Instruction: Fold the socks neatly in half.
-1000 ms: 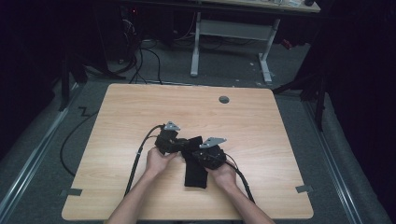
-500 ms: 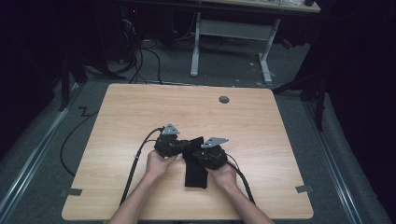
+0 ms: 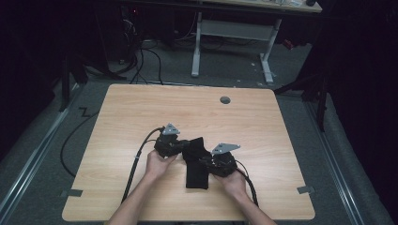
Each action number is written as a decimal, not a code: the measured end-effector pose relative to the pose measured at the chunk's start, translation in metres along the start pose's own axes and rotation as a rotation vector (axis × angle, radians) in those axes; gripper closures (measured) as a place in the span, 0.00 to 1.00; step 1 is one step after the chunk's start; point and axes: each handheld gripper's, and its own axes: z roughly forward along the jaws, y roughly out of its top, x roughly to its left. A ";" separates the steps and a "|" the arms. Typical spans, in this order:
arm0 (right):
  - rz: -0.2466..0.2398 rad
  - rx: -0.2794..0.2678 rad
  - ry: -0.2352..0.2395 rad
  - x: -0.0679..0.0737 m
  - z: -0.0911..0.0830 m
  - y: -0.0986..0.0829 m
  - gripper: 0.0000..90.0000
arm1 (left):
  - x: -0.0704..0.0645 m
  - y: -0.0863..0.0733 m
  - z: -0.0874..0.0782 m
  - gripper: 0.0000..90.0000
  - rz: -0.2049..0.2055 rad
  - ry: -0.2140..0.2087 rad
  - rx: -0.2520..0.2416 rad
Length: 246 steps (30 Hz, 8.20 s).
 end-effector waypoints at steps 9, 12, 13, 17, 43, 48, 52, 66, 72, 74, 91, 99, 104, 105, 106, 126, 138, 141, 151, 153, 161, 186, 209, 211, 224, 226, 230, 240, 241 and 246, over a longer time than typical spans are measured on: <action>-0.005 0.028 0.025 0.008 -0.008 -0.017 0.84 | -0.002 0.003 -0.006 0.93 0.030 0.013 -0.028; -0.019 0.030 0.019 0.010 -0.010 -0.019 0.84 | 0.000 0.003 -0.007 0.93 0.024 0.015 -0.040; -0.023 0.034 0.014 0.011 -0.010 -0.019 0.84 | 0.000 0.003 -0.007 0.93 0.018 0.016 -0.044; -0.017 0.044 0.003 0.009 -0.006 -0.020 0.84 | 0.002 0.003 -0.007 0.93 0.015 0.033 -0.049; -0.003 0.052 -0.032 0.005 0.006 -0.016 0.84 | -0.038 -0.019 -0.017 0.93 0.226 -0.055 -0.053; -0.001 0.052 -0.036 0.005 0.006 -0.016 0.84 | -0.047 -0.034 -0.015 0.93 0.250 -0.088 -0.017; -0.004 0.051 -0.038 0.005 0.007 -0.016 0.84 | -0.048 -0.043 -0.011 0.93 0.249 -0.091 0.004; -0.038 0.025 -0.015 0.016 -0.001 -0.014 0.81 | -0.018 -0.032 0.000 0.93 0.219 -0.043 0.012; -0.024 0.032 -0.007 0.015 0.009 -0.011 0.78 | -0.012 -0.024 0.004 0.94 0.229 -0.043 0.026; -0.011 0.033 -0.007 0.013 0.011 -0.012 0.77 | -0.014 -0.023 0.002 0.94 0.232 -0.044 0.021; 0.014 0.031 -0.018 0.012 0.014 -0.012 0.75 | -0.053 -0.040 -0.027 0.93 0.289 -0.082 0.004; 0.002 0.032 -0.039 0.014 0.013 -0.012 0.71 | -0.049 -0.056 -0.022 0.93 0.281 -0.056 0.026; -0.004 0.029 -0.049 0.016 0.012 -0.012 0.71 | -0.045 -0.055 -0.017 0.93 0.282 -0.058 0.017; -0.004 0.030 -0.051 0.016 0.012 -0.012 0.71 | -0.044 -0.054 -0.016 0.93 0.283 -0.063 0.017; -0.006 0.030 -0.052 0.017 0.012 -0.012 0.71 | -0.042 -0.052 -0.014 0.93 0.288 -0.063 0.022; 0.000 -0.011 -0.061 0.011 -0.005 -0.014 0.62 | -0.041 -0.044 -0.012 0.87 0.276 -0.101 0.006; -0.050 -0.075 -0.087 0.009 -0.019 -0.015 0.95 | -0.042 -0.046 -0.020 0.81 0.228 -0.106 -0.004; -0.043 -0.079 -0.081 0.007 -0.019 -0.014 0.96 | -0.042 -0.046 -0.023 0.77 0.211 -0.112 -0.012; -0.042 -0.123 -0.083 0.002 -0.029 0.001 0.94 | -0.044 -0.040 -0.039 0.61 0.147 -0.112 -0.079; -0.038 -0.135 -0.083 0.001 -0.030 0.006 0.94 | -0.044 -0.039 -0.043 0.60 0.137 -0.104 -0.097; -0.037 -0.102 -0.087 -0.002 -0.017 0.016 0.93 | -0.039 -0.032 -0.051 0.58 0.038 -0.027 -0.118; -0.055 0.005 -0.039 0.017 0.000 -0.012 0.85 | -0.054 -0.054 -0.028 0.50 0.063 0.032 0.046; -0.013 0.005 -0.092 0.006 0.006 -0.014 0.77 | -0.037 -0.052 -0.014 0.49 0.020 0.053 0.025; -0.012 0.002 -0.094 0.005 0.006 -0.014 0.77 | -0.037 -0.051 -0.013 0.49 0.023 0.055 0.028; 0.044 0.001 -0.106 -0.006 0.008 -0.014 0.77 | -0.030 -0.045 -0.003 0.51 -0.003 0.065 0.014; 0.056 0.001 -0.111 -0.009 0.008 -0.014 0.77 | -0.030 -0.043 -0.001 0.51 -0.008 0.072 0.012; 0.079 -0.007 -0.118 -0.013 0.008 -0.014 0.77 | -0.029 -0.040 0.003 0.50 -0.022 0.076 0.008; 0.103 -0.001 -0.139 -0.020 0.008 -0.016 0.76 | -0.027 -0.039 0.009 0.47 -0.062 0.072 -0.013; 0.107 -0.001 -0.140 -0.021 0.007 -0.016 0.75 | -0.027 -0.038 0.008 0.47 -0.066 0.073 -0.015; 0.126 -0.033 -0.136 -0.023 0.000 -0.016 0.73 | -0.029 -0.036 0.000 0.45 -0.059 0.069 -0.030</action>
